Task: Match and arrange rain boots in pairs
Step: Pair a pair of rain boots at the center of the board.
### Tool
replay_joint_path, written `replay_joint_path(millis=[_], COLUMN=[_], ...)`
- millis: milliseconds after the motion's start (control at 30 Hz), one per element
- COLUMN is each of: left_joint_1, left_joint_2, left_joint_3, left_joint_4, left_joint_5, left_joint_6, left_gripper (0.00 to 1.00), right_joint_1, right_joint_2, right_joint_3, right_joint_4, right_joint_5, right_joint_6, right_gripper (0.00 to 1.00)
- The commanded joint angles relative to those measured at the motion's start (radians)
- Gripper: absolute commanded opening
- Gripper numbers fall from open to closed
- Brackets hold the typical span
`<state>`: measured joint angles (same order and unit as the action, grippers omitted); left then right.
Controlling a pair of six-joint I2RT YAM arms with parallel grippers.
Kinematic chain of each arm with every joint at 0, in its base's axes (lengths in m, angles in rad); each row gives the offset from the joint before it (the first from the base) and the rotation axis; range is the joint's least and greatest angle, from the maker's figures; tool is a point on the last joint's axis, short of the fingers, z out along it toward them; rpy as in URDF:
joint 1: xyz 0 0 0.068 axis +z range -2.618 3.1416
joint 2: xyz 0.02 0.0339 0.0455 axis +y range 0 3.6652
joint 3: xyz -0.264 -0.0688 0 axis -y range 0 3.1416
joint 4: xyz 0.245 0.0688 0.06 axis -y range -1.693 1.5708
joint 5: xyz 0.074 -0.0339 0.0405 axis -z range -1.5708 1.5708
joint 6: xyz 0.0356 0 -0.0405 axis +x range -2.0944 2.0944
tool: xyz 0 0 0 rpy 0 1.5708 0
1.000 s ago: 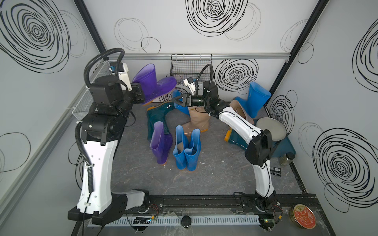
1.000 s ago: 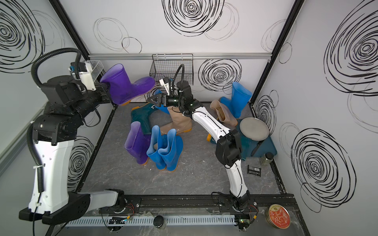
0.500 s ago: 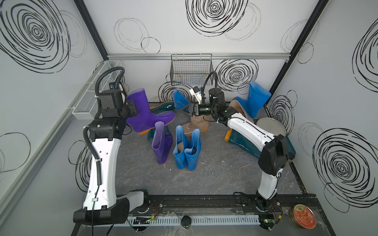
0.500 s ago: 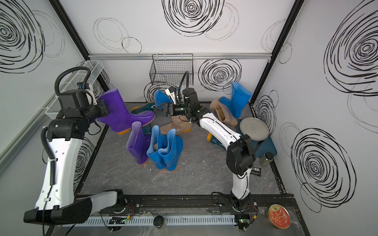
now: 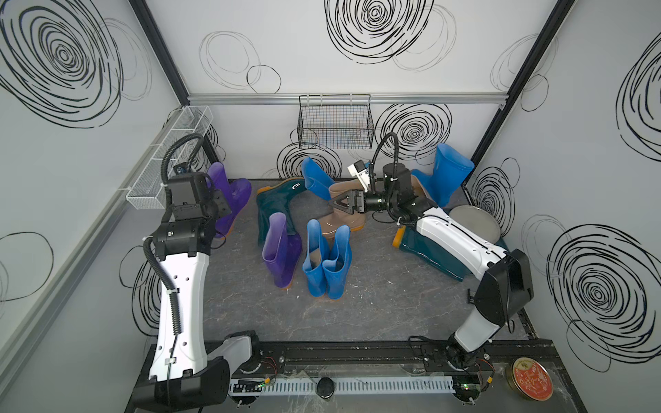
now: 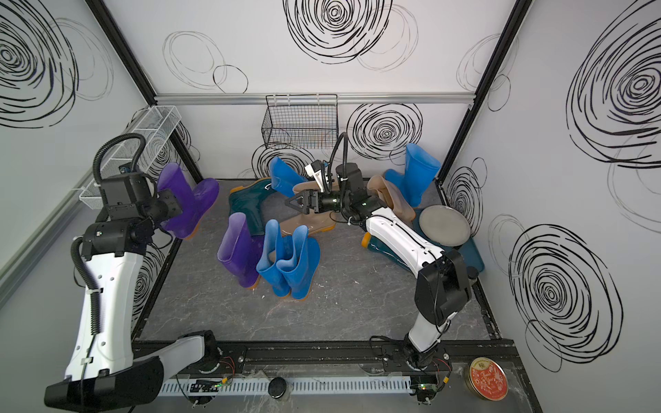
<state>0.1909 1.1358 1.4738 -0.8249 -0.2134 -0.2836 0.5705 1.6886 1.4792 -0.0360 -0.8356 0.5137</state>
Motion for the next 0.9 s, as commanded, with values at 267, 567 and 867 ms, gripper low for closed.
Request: replay_joint_path(millis=[267,567,867], left_joint_1=[-0.013,-0.077,-0.186], left_joint_2=[-0.238,-0.360,-0.408], left_joint_3=[-0.292,-0.409,-0.418], left_joint_4=[0.060,-0.002,-0.062], left_joint_5=[0.004,0.057,0.024], left_joint_6=[-0.136,-0.251,-0.324], left_gripper=[0.00,0.00,0.00], right_joint_1=[-0.022,-0.015,0.003], right_joint_2=[-0.126,-0.161,-0.179], right_joint_3=[-0.097,-0.085,-0.081], right_joint_4=[-0.049,-0.173,-0.238], right_joint_5=[0.020,0.116,0.185], right_joint_6=[-0.057,-0.145,-0.188], right_gripper=[0.87,0.87,0.87])
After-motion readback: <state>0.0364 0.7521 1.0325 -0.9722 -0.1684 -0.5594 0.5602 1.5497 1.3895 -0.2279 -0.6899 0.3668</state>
